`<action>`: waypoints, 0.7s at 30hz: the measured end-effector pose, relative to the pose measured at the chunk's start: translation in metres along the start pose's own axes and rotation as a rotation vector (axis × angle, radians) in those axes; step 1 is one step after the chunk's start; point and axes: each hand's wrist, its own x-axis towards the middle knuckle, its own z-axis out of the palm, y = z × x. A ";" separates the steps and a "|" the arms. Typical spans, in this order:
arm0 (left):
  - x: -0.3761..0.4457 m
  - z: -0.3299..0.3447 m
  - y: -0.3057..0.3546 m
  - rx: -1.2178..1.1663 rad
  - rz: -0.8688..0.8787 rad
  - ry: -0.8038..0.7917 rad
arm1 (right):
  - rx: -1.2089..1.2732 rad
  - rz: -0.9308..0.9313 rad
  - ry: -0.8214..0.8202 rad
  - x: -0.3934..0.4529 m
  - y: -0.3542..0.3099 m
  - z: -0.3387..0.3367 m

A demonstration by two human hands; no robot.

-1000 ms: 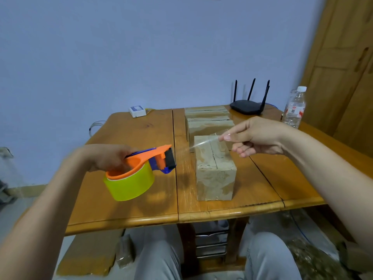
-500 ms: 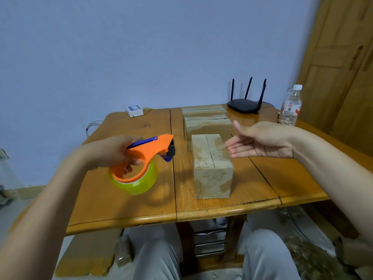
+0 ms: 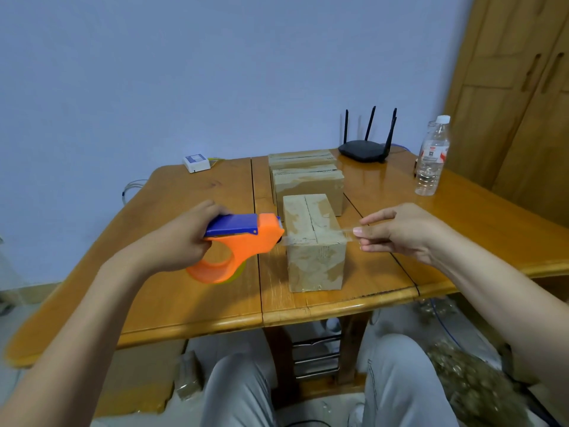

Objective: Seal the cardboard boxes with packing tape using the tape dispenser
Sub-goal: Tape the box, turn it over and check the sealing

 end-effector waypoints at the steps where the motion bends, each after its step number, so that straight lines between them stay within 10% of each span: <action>1: 0.000 0.002 0.000 -0.006 0.004 0.013 | -0.003 0.013 -0.006 0.001 0.001 -0.001; 21: 0.001 0.016 -0.008 -0.039 0.003 0.028 | 0.148 0.138 -0.056 0.009 0.014 -0.002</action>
